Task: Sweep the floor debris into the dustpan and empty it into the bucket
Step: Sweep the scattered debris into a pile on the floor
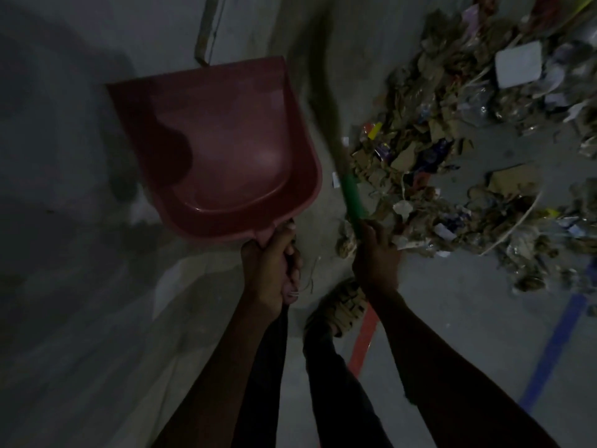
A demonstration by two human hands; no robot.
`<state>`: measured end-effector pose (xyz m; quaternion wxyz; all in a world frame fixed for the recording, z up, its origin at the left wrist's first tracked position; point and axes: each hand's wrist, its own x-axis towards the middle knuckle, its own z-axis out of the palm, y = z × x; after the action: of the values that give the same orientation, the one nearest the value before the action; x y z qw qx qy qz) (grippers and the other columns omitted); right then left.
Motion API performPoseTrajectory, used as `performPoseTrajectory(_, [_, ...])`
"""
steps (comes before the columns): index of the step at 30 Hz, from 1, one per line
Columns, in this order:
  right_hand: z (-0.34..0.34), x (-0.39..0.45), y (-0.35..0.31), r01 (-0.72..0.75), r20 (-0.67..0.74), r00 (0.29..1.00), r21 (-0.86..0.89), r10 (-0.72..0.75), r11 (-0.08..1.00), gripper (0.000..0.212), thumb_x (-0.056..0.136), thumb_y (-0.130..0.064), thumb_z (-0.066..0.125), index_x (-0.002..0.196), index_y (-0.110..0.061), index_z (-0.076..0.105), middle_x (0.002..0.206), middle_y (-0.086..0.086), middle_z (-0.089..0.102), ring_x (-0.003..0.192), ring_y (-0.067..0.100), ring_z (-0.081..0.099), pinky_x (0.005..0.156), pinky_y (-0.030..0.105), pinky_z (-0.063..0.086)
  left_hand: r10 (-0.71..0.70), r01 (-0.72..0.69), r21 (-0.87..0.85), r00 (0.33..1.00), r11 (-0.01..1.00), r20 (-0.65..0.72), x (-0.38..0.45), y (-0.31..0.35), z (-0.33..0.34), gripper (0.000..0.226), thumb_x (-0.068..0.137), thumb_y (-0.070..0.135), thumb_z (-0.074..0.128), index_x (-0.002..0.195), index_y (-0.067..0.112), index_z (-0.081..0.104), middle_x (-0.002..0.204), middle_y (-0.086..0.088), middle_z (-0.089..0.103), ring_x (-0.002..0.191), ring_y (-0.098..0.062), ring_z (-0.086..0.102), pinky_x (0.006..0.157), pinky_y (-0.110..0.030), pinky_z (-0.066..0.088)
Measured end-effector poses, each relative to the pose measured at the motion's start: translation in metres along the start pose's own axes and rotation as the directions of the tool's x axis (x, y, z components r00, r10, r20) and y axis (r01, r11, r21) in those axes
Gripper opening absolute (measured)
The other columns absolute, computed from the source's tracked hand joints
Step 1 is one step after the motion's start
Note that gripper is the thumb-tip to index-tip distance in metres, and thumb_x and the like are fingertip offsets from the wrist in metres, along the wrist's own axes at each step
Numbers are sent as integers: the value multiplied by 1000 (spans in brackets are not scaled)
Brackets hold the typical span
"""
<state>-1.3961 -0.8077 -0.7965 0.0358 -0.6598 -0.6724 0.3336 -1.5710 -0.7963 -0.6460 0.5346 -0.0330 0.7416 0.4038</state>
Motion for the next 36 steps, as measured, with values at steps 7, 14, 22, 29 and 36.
performPoseTrajectory(7, [5,-3,23,-17,283,958,-114,49,993,61,90,2,49,146,-18,43,148,9,37,104,38,60,70,40,52,11,-16,-51,995,999,-96,-17,-23,7,32,93,10,65,65,11,49,46,4,44,33,-9,40,34,-15,27])
performPoseTrajectory(14, [-36,13,77,-102,62,992,-151,113,983,56,88,2,52,142,-12,44,139,18,43,89,46,62,61,47,52,30,-34,-38,993,999,-112,-16,-38,-6,31,92,10,65,65,10,51,57,-10,44,33,-12,40,34,-17,29])
performPoseTrajectory(22, [-34,9,61,-279,-76,955,92,286,956,58,99,-13,50,152,-10,26,143,25,35,98,45,56,73,46,48,36,-41,-46,992,998,-121,-14,-40,-9,33,93,12,65,65,10,48,50,-7,45,30,-13,39,34,-15,29])
performPoseTrajectory(29, [-5,20,-4,-43,94,995,118,32,992,59,99,-13,51,153,-10,27,142,19,39,92,26,55,69,33,45,37,-50,-90,990,995,-133,-13,-41,-22,37,92,8,65,61,10,46,46,1,44,32,-12,42,35,-16,30])
performPoseTrajectory(36, [29,37,-28,81,303,952,-124,-40,989,65,93,-6,56,151,-13,26,150,10,33,105,43,61,84,53,53,24,-30,-35,987,999,-160,-14,-45,-50,38,92,16,66,60,10,46,45,-4,51,31,-15,41,39,-18,34])
